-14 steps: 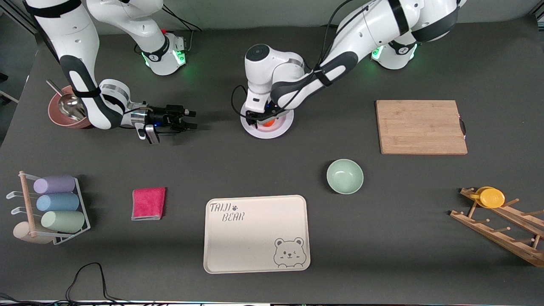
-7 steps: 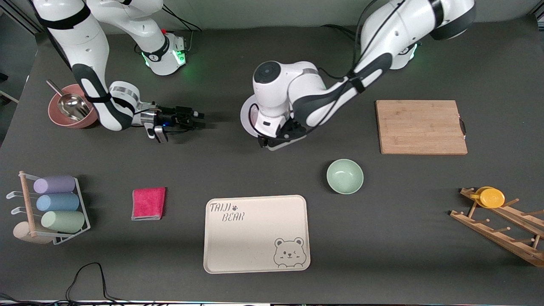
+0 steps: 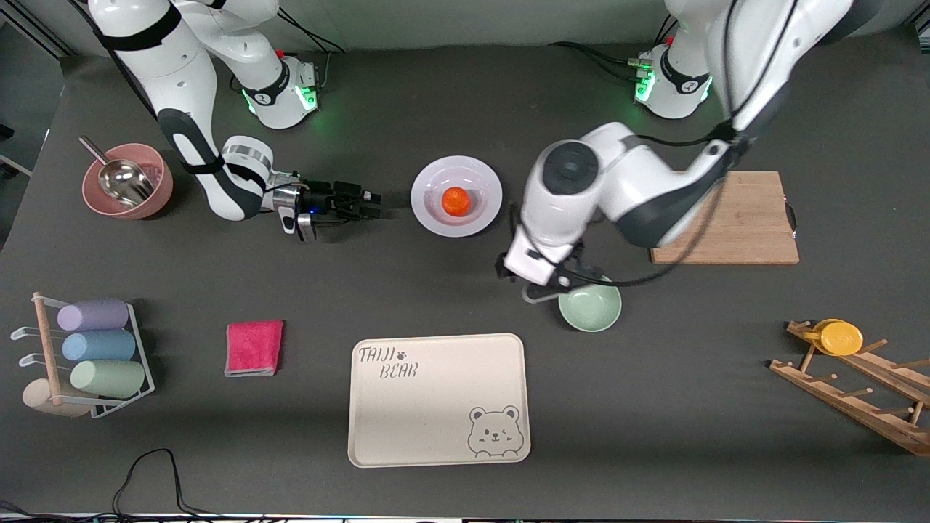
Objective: Place orange and plate with both arms
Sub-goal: 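Open the left gripper and withdraw it toward the cutting board, then grasp the white plate rim with the right gripper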
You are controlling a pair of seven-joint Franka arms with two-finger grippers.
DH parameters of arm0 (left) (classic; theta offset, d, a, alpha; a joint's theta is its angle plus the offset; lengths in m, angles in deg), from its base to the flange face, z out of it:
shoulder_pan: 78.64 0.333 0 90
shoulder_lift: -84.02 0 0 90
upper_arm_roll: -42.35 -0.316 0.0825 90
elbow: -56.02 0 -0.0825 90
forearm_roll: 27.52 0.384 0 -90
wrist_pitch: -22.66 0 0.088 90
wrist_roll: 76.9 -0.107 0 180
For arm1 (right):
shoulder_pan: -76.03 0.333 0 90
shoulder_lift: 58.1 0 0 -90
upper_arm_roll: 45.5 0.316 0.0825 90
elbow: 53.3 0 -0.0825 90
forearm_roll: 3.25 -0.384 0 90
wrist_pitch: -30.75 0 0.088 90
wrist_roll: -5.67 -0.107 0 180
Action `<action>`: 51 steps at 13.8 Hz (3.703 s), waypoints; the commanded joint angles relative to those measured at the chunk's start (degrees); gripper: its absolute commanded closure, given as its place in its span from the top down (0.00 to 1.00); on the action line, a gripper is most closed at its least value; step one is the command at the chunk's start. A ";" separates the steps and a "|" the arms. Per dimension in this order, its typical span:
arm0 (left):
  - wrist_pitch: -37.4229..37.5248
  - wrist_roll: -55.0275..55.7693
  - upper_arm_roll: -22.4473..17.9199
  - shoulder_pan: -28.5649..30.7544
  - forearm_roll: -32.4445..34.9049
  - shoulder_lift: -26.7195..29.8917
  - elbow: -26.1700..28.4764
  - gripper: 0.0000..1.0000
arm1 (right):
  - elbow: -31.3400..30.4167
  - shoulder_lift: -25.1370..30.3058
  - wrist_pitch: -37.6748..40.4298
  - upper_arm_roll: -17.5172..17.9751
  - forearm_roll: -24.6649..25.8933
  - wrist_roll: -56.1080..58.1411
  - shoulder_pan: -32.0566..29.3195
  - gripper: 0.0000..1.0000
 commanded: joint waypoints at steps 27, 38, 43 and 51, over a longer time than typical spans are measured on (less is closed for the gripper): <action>22.51 -56.88 -43.40 -2.34 -24.77 35.63 6.92 1.00 | 0.51 -5.01 -7.99 11.38 -15.43 16.08 -0.31 0.48; 27.18 -57.50 -45.60 -1.29 -23.54 36.86 7.00 1.00 | 0.51 -6.07 -7.99 11.90 -15.78 17.40 1.18 0.44; 26.82 -57.50 -45.34 -1.29 -21.96 36.86 6.91 1.00 | 0.60 -6.07 -7.99 12.95 -15.96 17.40 1.35 0.42; 27.35 -57.23 -45.60 -1.11 -21.87 37.48 6.65 1.00 | 1.12 -6.07 -7.90 13.22 -16.05 17.32 1.36 0.00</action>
